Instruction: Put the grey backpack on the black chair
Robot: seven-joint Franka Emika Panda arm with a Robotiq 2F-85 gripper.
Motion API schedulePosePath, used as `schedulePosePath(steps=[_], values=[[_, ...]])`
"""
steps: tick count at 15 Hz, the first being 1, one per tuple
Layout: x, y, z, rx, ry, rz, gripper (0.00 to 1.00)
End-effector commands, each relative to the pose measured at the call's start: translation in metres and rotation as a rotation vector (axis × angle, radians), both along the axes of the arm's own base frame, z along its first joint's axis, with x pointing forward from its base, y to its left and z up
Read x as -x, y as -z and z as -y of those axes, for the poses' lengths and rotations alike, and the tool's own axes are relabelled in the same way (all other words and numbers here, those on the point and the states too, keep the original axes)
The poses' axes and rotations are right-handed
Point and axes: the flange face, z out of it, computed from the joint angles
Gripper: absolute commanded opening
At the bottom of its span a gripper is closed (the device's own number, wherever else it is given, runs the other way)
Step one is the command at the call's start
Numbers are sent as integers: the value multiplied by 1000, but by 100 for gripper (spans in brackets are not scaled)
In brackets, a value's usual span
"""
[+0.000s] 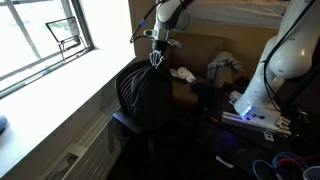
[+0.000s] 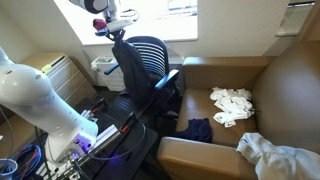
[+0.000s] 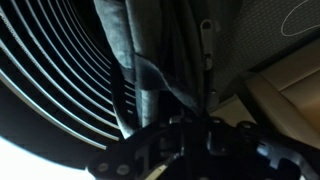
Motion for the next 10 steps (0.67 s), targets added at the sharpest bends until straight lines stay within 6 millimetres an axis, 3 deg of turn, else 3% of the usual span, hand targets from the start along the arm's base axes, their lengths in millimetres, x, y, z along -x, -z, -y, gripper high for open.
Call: schedulePosePath(steps=[1, 3, 4, 6, 9, 10], values=[[-11, 39, 7, 48, 16, -10, 2], [-20, 61, 27, 108, 113, 43, 2], [-10, 49, 10, 77, 50, 2, 2], [-12, 64, 15, 89, 62, -9, 6], [-11, 60, 7, 83, 50, -3, 6], [-12, 60, 7, 92, 48, 0, 2]])
